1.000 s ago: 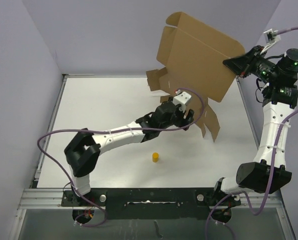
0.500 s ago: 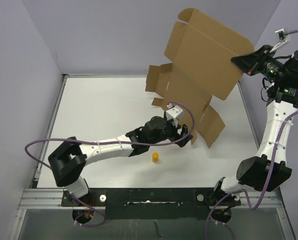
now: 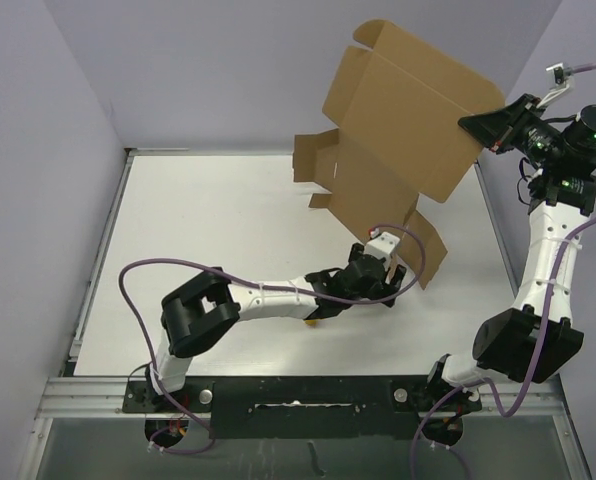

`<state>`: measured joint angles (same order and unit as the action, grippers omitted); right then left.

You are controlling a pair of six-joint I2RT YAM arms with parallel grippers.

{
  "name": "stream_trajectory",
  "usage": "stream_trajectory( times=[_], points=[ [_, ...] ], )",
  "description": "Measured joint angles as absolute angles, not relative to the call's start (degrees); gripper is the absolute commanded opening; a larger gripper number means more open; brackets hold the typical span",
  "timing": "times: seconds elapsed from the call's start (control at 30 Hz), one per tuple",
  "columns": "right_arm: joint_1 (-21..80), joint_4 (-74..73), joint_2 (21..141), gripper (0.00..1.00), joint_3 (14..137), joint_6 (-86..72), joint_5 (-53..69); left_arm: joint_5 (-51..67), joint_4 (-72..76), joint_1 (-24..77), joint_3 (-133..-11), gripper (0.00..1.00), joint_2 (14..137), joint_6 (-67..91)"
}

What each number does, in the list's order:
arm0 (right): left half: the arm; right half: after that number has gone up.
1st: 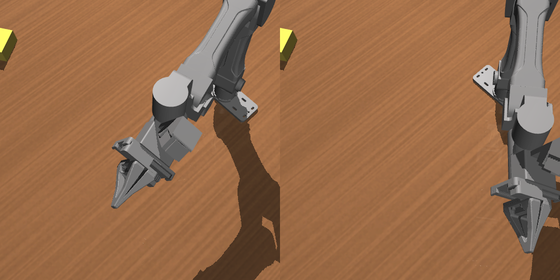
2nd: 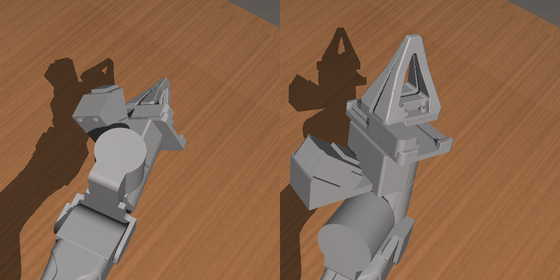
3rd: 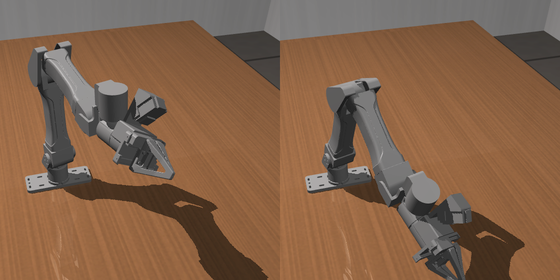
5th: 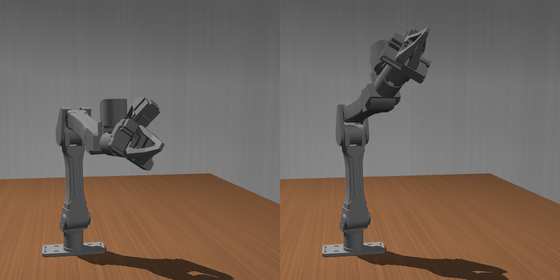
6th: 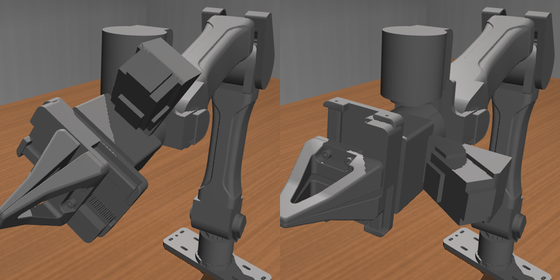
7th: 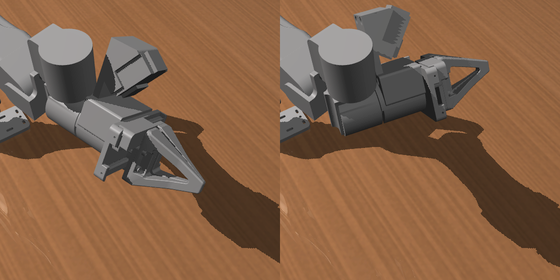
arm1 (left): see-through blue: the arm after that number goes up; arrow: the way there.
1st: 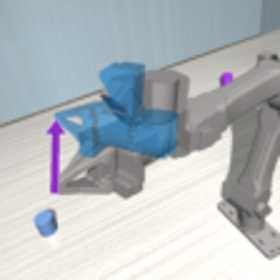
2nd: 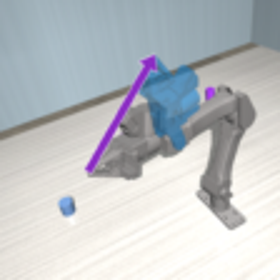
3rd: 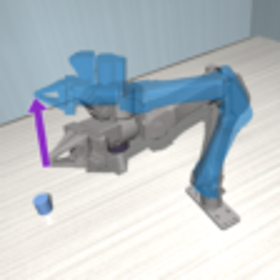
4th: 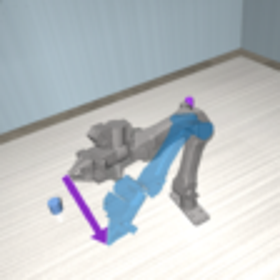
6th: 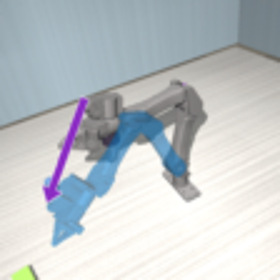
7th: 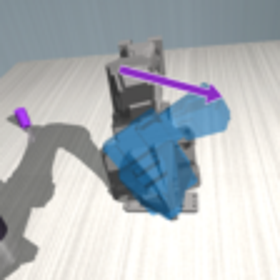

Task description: Fold the paper box

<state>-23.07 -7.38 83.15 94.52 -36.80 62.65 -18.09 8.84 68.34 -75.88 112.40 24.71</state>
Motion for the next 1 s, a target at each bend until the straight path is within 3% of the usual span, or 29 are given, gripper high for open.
stream_trajectory(
  times=[0.4, 0.67, 0.8, 1.0],
  points=[
    [-23.07, -5.56, 83.15, 0.0, 93.69, -39.03, 63.22, -29.5, 8.36, 70.11, -84.27, 0.71, 122.1, 29.47],
    [-23.07, -4.95, 83.15, 0.0, 93.08, -39.55, 63.64, -32.16, 8.56, 69.19, -85.6, 0.34, 124.81, 30.96],
    [-23.07, -4.71, 83.15, 0.0, 93.06, -39.55, 63.77, -31.92, 9.78, 68.55, -85.54, 0.27, 124.88, 30.52],
    [-23.07, -4.71, 83.15, 0.0, 92.79, -39.51, 64.18, -30.0, 17.04, 67.64, -79.66, 0.26, 124.77, 25.41]
  ],
)
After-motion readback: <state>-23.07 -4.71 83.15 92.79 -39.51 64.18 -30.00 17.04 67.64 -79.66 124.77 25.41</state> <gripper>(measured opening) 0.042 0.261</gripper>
